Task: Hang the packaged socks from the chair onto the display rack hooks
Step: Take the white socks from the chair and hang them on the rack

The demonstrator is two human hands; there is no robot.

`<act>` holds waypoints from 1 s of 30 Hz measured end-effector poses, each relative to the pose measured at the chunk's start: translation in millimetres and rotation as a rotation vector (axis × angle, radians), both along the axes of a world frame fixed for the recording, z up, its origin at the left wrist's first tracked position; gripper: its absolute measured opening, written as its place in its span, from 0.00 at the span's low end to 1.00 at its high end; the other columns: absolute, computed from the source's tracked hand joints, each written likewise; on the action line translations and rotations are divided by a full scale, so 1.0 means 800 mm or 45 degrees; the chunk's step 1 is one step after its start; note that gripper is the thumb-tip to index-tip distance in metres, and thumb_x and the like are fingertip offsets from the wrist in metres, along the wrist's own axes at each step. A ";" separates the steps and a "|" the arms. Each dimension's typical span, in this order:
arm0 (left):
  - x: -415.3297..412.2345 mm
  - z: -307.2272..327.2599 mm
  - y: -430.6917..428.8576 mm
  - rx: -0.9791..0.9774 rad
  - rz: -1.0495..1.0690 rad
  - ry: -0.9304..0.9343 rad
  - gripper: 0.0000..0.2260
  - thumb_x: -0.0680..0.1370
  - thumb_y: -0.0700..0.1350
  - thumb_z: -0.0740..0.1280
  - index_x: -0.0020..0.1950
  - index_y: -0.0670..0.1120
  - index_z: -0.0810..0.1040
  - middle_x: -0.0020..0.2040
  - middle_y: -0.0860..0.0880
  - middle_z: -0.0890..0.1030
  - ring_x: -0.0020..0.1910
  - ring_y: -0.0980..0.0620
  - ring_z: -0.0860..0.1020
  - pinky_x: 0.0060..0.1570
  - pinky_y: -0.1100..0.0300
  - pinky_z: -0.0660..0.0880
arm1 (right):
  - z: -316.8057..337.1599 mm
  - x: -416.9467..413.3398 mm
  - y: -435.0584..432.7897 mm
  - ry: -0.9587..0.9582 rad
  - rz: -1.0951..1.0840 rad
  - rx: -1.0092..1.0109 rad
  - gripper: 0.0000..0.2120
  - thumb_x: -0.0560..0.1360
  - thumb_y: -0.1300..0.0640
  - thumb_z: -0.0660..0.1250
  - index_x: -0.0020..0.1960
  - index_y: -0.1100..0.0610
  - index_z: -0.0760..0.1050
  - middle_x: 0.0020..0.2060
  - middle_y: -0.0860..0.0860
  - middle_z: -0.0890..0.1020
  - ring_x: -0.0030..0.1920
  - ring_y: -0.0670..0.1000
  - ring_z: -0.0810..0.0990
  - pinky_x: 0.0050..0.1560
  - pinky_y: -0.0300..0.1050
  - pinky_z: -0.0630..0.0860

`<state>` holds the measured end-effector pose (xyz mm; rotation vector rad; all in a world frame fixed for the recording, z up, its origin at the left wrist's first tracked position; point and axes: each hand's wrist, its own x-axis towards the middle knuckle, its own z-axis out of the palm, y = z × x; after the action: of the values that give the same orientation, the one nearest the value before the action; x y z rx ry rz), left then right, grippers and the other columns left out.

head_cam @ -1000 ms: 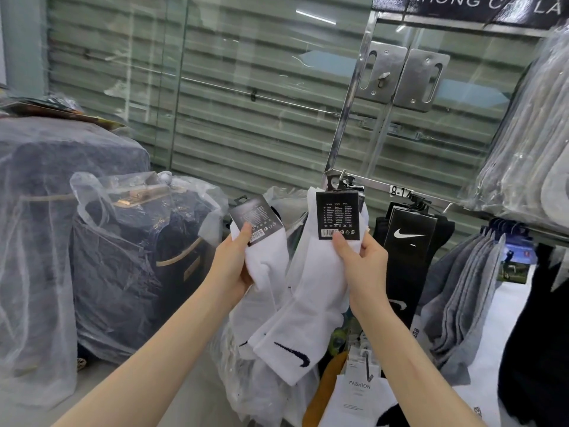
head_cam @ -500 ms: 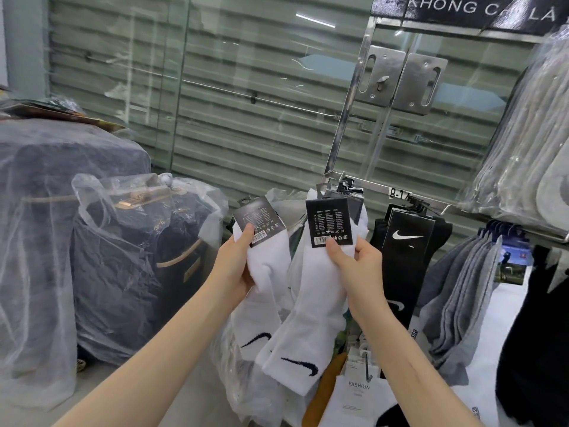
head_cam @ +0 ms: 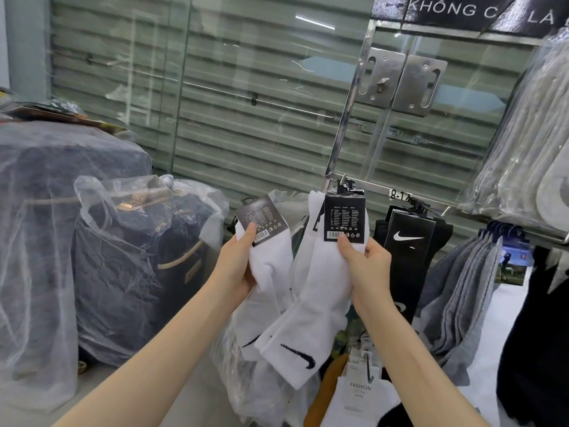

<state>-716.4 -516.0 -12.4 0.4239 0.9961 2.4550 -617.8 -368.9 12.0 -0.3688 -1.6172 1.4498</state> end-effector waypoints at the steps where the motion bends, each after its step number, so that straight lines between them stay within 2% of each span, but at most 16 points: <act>1: 0.000 0.002 0.000 -0.012 -0.004 0.014 0.09 0.82 0.47 0.60 0.54 0.46 0.78 0.40 0.51 0.86 0.38 0.54 0.85 0.35 0.62 0.80 | 0.002 -0.002 0.002 -0.021 -0.044 0.026 0.07 0.73 0.60 0.69 0.40 0.49 0.78 0.42 0.49 0.83 0.46 0.50 0.82 0.46 0.46 0.79; 3: 0.003 0.009 0.000 -0.047 -0.017 0.054 0.10 0.81 0.48 0.60 0.54 0.46 0.79 0.42 0.49 0.86 0.41 0.52 0.84 0.41 0.58 0.80 | 0.007 -0.007 0.008 -0.054 -0.134 0.076 0.07 0.73 0.59 0.69 0.38 0.49 0.77 0.39 0.49 0.82 0.45 0.52 0.81 0.45 0.46 0.78; 5: 0.009 0.018 0.002 -0.079 -0.058 0.098 0.11 0.81 0.48 0.60 0.53 0.45 0.80 0.46 0.47 0.86 0.45 0.49 0.83 0.51 0.53 0.78 | 0.011 -0.012 0.014 -0.102 -0.252 0.155 0.07 0.72 0.57 0.69 0.36 0.51 0.76 0.35 0.47 0.81 0.45 0.52 0.80 0.43 0.44 0.76; 7: 0.017 0.028 0.002 -0.098 -0.120 0.123 0.11 0.81 0.48 0.60 0.54 0.44 0.80 0.49 0.45 0.84 0.47 0.48 0.81 0.56 0.52 0.75 | 0.011 -0.017 0.020 -0.177 -0.400 0.312 0.07 0.73 0.54 0.68 0.38 0.55 0.75 0.35 0.50 0.80 0.46 0.54 0.77 0.43 0.46 0.75; 10: 0.027 0.037 0.004 -0.114 -0.245 0.140 0.12 0.82 0.47 0.59 0.54 0.42 0.79 0.49 0.44 0.83 0.45 0.48 0.80 0.56 0.54 0.74 | 0.007 -0.013 0.026 -0.280 -0.610 0.584 0.14 0.74 0.48 0.65 0.38 0.58 0.70 0.34 0.50 0.77 0.37 0.53 0.74 0.32 0.41 0.68; 12: 0.032 0.041 0.006 -0.143 -0.308 0.168 0.12 0.81 0.46 0.59 0.52 0.42 0.79 0.47 0.44 0.83 0.44 0.48 0.80 0.56 0.55 0.74 | 0.004 -0.009 0.026 -0.341 -0.693 0.715 0.15 0.75 0.46 0.64 0.42 0.58 0.67 0.36 0.50 0.76 0.35 0.52 0.73 0.32 0.42 0.65; 14: 0.036 0.044 0.012 -0.161 -0.324 0.217 0.11 0.81 0.46 0.60 0.50 0.43 0.80 0.46 0.46 0.83 0.42 0.50 0.81 0.50 0.58 0.78 | 0.001 -0.004 0.021 -0.353 -0.762 0.852 0.15 0.74 0.46 0.64 0.51 0.57 0.66 0.45 0.52 0.75 0.39 0.52 0.73 0.36 0.43 0.66; 16: 0.037 0.046 0.018 -0.188 -0.281 0.269 0.10 0.81 0.46 0.61 0.50 0.43 0.80 0.44 0.48 0.85 0.39 0.53 0.83 0.43 0.61 0.80 | -0.002 0.000 0.012 -0.323 -0.975 1.113 0.21 0.73 0.49 0.66 0.59 0.59 0.66 0.53 0.55 0.73 0.46 0.53 0.73 0.38 0.44 0.67; 18: 0.038 0.050 0.022 -0.239 -0.232 0.332 0.10 0.81 0.47 0.61 0.53 0.45 0.80 0.46 0.49 0.85 0.42 0.53 0.83 0.46 0.60 0.79 | -0.003 0.004 0.002 -0.191 -1.165 1.441 0.15 0.72 0.55 0.65 0.55 0.61 0.70 0.50 0.58 0.75 0.47 0.54 0.72 0.40 0.45 0.66; 20: 0.038 0.053 0.028 -0.293 -0.184 0.371 0.10 0.81 0.48 0.60 0.55 0.46 0.80 0.52 0.47 0.84 0.50 0.49 0.81 0.58 0.53 0.75 | -0.006 0.004 -0.004 -0.155 -1.104 1.730 0.05 0.69 0.63 0.67 0.44 0.60 0.73 0.40 0.56 0.76 0.38 0.53 0.72 0.35 0.46 0.66; 22: 0.039 0.055 0.036 -0.307 -0.151 0.378 0.10 0.81 0.47 0.60 0.57 0.47 0.79 0.56 0.46 0.82 0.54 0.47 0.80 0.61 0.50 0.73 | -0.008 0.004 -0.007 -0.231 -0.766 1.682 0.06 0.67 0.65 0.70 0.41 0.61 0.74 0.36 0.55 0.77 0.33 0.53 0.73 0.32 0.47 0.71; 24: 0.039 0.055 0.044 -0.305 -0.118 0.383 0.10 0.82 0.46 0.60 0.58 0.46 0.78 0.54 0.45 0.82 0.53 0.46 0.80 0.59 0.51 0.74 | -0.011 0.004 -0.007 -0.323 -0.531 1.497 0.06 0.69 0.63 0.70 0.45 0.62 0.74 0.39 0.57 0.78 0.36 0.54 0.74 0.35 0.51 0.73; 26: 0.036 0.057 0.050 -0.307 -0.078 0.397 0.10 0.82 0.45 0.60 0.58 0.45 0.78 0.50 0.47 0.82 0.49 0.48 0.80 0.54 0.54 0.76 | -0.011 0.004 -0.004 -0.341 -0.513 1.493 0.07 0.69 0.63 0.69 0.46 0.62 0.74 0.40 0.57 0.77 0.36 0.54 0.72 0.35 0.52 0.73; 28: 0.034 0.060 0.056 -0.317 -0.070 0.418 0.08 0.82 0.44 0.59 0.54 0.46 0.78 0.48 0.48 0.82 0.46 0.50 0.80 0.49 0.58 0.76 | -0.010 0.004 0.000 -0.292 -0.493 1.494 0.09 0.68 0.64 0.70 0.47 0.61 0.74 0.40 0.58 0.78 0.36 0.56 0.73 0.34 0.52 0.73; 30: 0.033 0.062 0.059 -0.314 -0.114 0.435 0.08 0.82 0.44 0.59 0.51 0.48 0.78 0.49 0.48 0.82 0.47 0.50 0.80 0.49 0.59 0.76 | -0.009 0.005 0.004 -0.313 -0.476 1.506 0.10 0.69 0.63 0.70 0.50 0.61 0.74 0.42 0.57 0.78 0.38 0.56 0.75 0.36 0.51 0.73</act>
<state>-689.8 -469.1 37.1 0.8016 1.3672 2.1862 -613.4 -365.9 4.4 -0.1276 -2.1484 0.0375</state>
